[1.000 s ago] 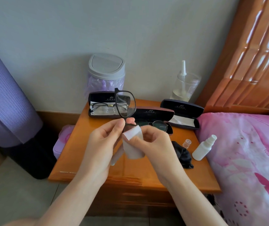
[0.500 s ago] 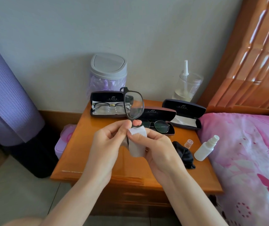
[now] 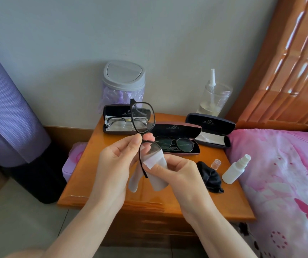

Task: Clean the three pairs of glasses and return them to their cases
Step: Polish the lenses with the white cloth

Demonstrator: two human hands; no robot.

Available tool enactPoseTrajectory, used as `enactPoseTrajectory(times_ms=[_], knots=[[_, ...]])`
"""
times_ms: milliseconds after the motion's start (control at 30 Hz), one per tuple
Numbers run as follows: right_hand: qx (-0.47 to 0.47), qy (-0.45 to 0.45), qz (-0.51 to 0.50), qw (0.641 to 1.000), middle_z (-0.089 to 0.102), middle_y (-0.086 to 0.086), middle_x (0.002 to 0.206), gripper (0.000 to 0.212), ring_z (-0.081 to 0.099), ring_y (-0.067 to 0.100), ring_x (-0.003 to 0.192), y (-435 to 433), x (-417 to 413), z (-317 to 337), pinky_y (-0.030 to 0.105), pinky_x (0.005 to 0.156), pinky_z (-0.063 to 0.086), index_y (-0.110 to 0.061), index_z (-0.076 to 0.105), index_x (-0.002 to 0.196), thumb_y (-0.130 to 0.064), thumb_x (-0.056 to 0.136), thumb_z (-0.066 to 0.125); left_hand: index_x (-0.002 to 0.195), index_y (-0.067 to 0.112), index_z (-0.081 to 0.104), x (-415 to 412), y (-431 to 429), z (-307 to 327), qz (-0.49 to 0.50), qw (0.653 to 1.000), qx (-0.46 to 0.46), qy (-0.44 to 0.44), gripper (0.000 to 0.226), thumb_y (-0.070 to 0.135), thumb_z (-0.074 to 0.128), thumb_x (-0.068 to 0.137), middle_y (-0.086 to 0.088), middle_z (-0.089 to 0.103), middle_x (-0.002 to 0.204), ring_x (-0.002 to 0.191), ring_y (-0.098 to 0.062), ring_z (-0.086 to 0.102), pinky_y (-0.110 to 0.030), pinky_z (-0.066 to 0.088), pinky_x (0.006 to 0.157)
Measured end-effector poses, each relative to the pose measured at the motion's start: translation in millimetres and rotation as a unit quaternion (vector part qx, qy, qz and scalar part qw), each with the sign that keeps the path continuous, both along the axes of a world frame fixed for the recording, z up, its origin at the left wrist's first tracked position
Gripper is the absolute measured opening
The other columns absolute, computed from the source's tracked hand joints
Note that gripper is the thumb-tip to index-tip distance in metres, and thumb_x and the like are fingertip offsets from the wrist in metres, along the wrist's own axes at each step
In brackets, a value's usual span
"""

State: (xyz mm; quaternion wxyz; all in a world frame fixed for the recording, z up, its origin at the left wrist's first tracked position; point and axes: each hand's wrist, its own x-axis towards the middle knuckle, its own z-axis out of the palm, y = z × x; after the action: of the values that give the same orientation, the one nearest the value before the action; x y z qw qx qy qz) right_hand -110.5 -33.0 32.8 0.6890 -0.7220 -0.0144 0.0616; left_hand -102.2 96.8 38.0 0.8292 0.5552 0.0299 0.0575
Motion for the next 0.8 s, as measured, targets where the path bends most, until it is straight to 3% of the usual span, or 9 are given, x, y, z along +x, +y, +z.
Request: enactPoseTrajectory(times_ms=[267,367,433,600,700,800], knots=[[0.019,-0.001,0.001,1.0,0.074,0.002,0.084,0.009,0.064,0.007,0.077,-0.2,0.2,1.3,0.013,0.065,0.051,-0.018,0.077,0.087,-0.015,0.079,0.074,0.076,0.027,0.078,-2.4,-3.7,1.2,0.006,1.0,0.006,0.006,0.022,0.034,0.057,0.077,0.003,0.076,0.086,0.09,-0.011,0.071,-0.024,0.058,0.077],[0.061,0.008,-0.01,0.998,0.075,0.004,0.092,0.015,0.066,0.019,0.096,2.4,5.7,0.3,0.027,0.083,0.053,-0.015,0.077,0.092,-0.021,0.079,0.072,0.082,0.024,0.076,-5.8,-8.0,2.6,-0.004,1.0,0.027,-0.002,0.024,0.034,0.055,0.08,0.001,0.076,0.082,0.083,-0.011,0.071,-0.023,0.058,0.067],[0.095,0.023,-0.023,0.995,0.074,0.006,0.096,0.021,0.063,0.027,0.101,5.2,8.6,0.8,0.035,0.086,0.05,-0.013,0.076,0.094,-0.025,0.077,0.073,0.085,0.022,0.075,-7.2,-9.8,3.4,-0.009,1.0,0.028,-0.007,0.023,0.032,0.054,0.08,0.003,0.076,0.084,0.082,-0.008,0.071,-0.018,0.055,0.061],[0.124,0.032,-0.036,0.991,0.073,0.001,0.093,0.022,0.063,0.017,0.093,13.6,6.7,4.1,0.026,0.075,0.049,-0.015,0.076,0.094,-0.027,0.077,0.071,0.083,0.026,0.076,-6.6,-7.9,4.5,-0.003,1.0,0.015,-0.01,0.023,0.033,0.056,0.078,0.003,0.076,0.088,0.086,-0.009,0.071,-0.017,0.054,0.062],[0.09,0.007,-0.025,0.996,0.074,0.0,0.091,0.015,0.064,0.007,0.084,13.6,2.6,5.1,0.015,0.068,0.051,-0.018,0.076,0.093,-0.025,0.083,0.068,0.074,0.032,0.078,-7.0,-7.1,3.3,0.012,1.0,0.015,-0.01,0.022,0.034,0.057,0.075,0.007,0.076,0.086,0.088,-0.007,0.071,-0.017,0.055,0.067],[0.04,-0.017,-0.021,0.999,0.073,0.006,0.087,0.013,0.063,0.012,0.079,11.0,-1.7,2.9,0.011,0.066,0.049,-0.015,0.076,0.091,-0.023,0.083,0.069,0.073,0.03,0.078,-6.2,-5.4,2.8,0.021,1.0,0.007,-0.01,0.021,0.034,0.057,0.074,0.005,0.076,0.087,0.09,-0.008,0.07,-0.021,0.053,0.076]])
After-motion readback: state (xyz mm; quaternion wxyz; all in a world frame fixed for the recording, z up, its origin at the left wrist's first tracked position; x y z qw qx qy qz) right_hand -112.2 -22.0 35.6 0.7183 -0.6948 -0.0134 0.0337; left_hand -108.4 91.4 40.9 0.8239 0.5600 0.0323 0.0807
